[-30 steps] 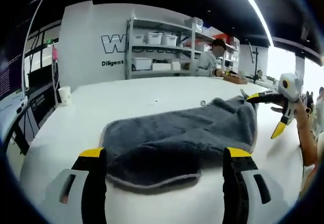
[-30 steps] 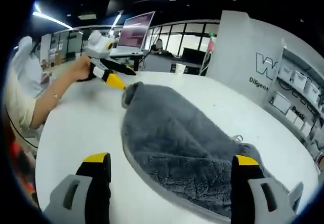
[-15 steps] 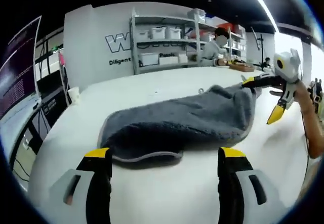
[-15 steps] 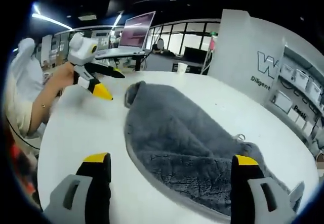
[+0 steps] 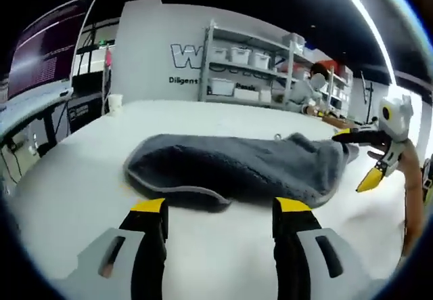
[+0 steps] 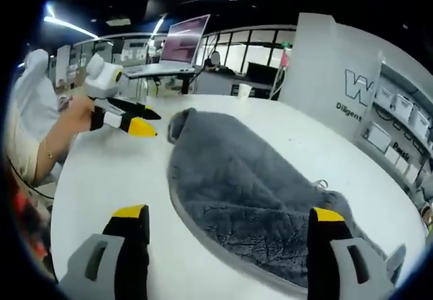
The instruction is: Open the folded towel by lifting each exposed corner and separating the folded layers until the towel lies flat within the target outline without major curled edges
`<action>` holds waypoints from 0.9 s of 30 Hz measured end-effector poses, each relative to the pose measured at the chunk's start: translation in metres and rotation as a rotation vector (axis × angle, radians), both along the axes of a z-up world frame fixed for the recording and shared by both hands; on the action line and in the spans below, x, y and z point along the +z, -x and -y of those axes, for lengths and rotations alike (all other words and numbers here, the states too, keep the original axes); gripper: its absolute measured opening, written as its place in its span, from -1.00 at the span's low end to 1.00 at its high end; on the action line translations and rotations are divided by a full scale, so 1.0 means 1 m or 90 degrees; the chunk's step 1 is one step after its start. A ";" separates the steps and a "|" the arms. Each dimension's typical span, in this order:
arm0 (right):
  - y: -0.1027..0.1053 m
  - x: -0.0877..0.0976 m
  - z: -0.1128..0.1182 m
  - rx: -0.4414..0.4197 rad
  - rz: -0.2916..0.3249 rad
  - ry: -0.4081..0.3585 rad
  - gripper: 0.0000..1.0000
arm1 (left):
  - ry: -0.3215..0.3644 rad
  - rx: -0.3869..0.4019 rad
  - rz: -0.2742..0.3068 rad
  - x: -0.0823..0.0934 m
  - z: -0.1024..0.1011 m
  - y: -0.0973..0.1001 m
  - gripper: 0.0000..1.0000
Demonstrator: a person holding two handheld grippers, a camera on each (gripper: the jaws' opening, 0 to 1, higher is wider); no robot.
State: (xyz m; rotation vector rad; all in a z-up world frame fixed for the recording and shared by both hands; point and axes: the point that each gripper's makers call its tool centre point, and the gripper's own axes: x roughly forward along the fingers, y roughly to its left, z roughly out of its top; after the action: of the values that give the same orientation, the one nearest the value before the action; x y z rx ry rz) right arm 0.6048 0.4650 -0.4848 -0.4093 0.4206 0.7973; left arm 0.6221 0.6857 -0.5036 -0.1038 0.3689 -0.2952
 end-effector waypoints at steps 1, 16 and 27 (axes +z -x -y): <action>0.000 0.000 0.000 0.000 0.000 0.000 0.94 | 0.006 0.008 -0.004 -0.001 0.002 -0.001 0.16; 0.002 0.009 0.003 -0.003 0.011 -0.021 0.94 | 0.053 0.150 0.000 -0.008 -0.004 -0.028 -0.39; 0.001 0.012 0.007 -0.015 0.014 -0.028 0.96 | 0.078 0.158 0.028 -0.008 -0.010 -0.031 -0.96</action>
State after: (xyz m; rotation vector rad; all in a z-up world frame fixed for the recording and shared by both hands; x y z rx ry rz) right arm 0.6040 0.4575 -0.4733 -0.3707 0.3856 0.7777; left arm 0.6529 0.6952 -0.5118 -0.2608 0.2901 -0.0747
